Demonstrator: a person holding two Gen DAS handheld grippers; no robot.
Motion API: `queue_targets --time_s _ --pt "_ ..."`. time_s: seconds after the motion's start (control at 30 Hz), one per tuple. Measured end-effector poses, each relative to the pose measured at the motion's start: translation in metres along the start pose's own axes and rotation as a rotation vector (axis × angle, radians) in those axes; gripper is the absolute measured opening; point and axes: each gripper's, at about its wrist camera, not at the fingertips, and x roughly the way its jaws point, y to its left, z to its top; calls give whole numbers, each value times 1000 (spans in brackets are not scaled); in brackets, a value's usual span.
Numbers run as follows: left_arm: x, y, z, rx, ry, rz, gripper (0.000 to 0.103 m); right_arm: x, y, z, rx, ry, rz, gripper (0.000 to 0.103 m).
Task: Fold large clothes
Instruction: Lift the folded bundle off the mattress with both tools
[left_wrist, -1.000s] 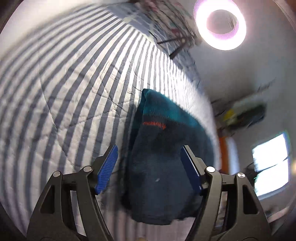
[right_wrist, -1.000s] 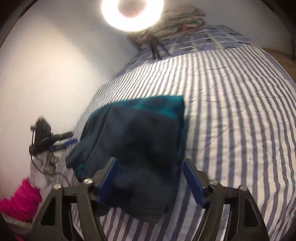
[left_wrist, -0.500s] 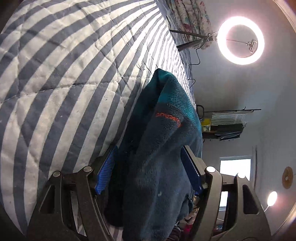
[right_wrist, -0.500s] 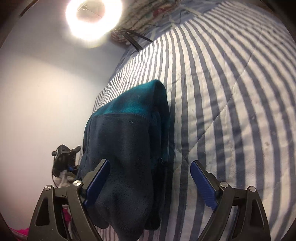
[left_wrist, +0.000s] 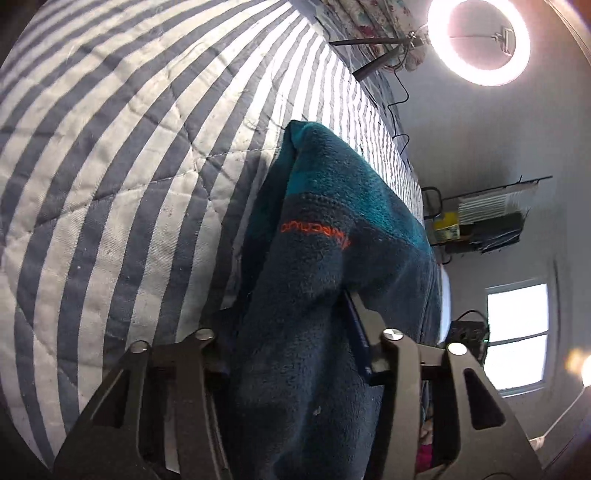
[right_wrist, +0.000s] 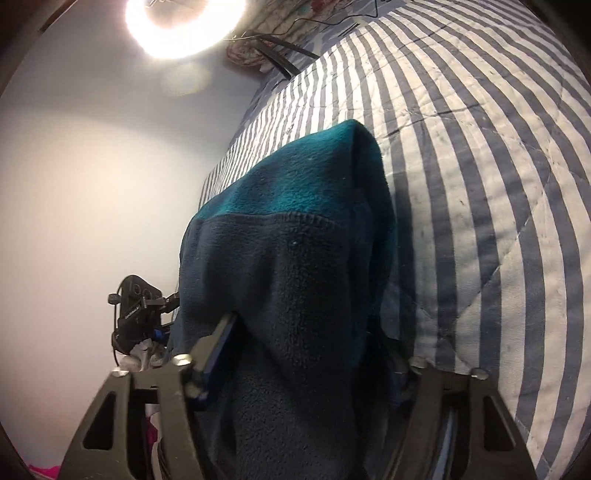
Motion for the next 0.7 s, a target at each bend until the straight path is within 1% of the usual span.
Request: queue_targets --time_s 0.07,0.17,0.3,0.4,0.43,0.47,0.5,0.53,0.57,0.6,0.63,0.7 --pt "-4 -11 -3 44 -20 35 34 -6 9 -3 -30 -11 -36 40" --pt "-9 -27 -8 101 -45 80 28 -11 27 -4 -80 -20 -107 30" --pt "-10 -40 -11 142 -61 111 26 -16 47 -8 -134 -33 -173 25" --pt "-4 -40 -6 139 -55 116 26 -15 51 -8 -151 -37 -177 25" --pt "-1 -37 -4 127 -50 107 27 -15 48 -8 -135 -37 -166 27" --pt "1 -32 -2 112 -45 100 31 -15 43 -7 -115 -38 -159 35" --pt "4 -28 0 95 -43 96 33 -17 39 -7 -96 -40 -152 39" --pt "1 -22 0 87 -42 99 45 -17 33 -7 -79 -40 -143 46" --pt "5 -17 1 66 -38 111 61 -17 28 -8 -62 -41 -137 56" --pt "8 -11 2 45 -33 103 64 -16 22 -8 -47 -35 -132 61" --pt "10 -5 3 25 -30 73 64 -14 14 -8 -20 -26 -119 69" --pt "10 2 4 9 -34 40 64 -11 -2 -9 47 -18 -59 71"
